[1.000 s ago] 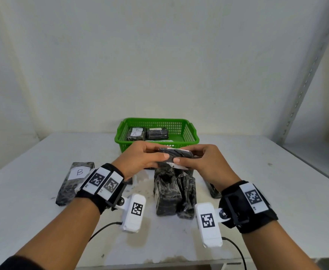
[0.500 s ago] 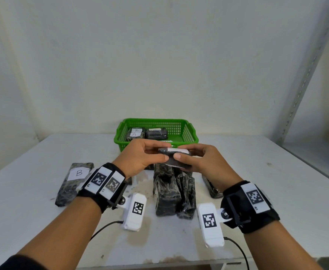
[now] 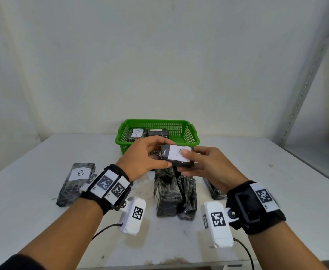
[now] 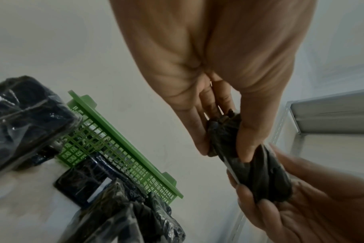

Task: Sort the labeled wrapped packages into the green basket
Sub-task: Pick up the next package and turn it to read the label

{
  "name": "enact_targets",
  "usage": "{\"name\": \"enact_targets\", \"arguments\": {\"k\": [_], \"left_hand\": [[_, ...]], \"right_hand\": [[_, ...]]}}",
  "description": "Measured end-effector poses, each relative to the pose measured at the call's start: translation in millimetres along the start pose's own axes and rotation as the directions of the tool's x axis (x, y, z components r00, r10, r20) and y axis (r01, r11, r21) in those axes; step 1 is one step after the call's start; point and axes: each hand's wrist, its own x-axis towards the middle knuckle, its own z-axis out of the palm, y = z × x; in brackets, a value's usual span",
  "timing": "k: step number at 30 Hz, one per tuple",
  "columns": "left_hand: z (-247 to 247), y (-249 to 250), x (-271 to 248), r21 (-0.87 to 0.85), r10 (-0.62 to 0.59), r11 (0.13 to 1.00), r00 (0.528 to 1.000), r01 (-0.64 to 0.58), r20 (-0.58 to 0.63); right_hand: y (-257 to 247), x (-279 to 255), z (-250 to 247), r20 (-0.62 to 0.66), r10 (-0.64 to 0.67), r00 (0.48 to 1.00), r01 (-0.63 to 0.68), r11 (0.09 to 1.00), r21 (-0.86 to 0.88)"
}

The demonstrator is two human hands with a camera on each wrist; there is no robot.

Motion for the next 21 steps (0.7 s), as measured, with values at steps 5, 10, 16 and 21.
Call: {"name": "enact_targets", "arguments": {"k": [5, 10, 16, 21], "left_hand": [[0, 0, -1, 0.008, -0.062, 0.998, 0.998, 0.062, 0.002], [4, 3, -1, 0.033, -0.049, 0.998, 0.998, 0.050, -0.028], [8, 3, 0, 0.000, -0.022, 1.000, 1.000, 0.022, -0.016], [7, 5, 1, 0.000, 0.000, 1.000, 0.999, 0.000, -0.042]], "right_hand": [[6, 2, -3, -0.035, -0.110, 0.993, 0.110, 0.994, -0.001], [5, 3, -1, -0.060, -0.111, 0.992, 0.108, 0.993, -0.051], [2, 2, 7, -0.108, -0.178, 0.978, 0.176, 0.984, -0.033], [0, 1, 3, -0.072, -0.176, 0.982, 0.169, 0.981, -0.096]]}}
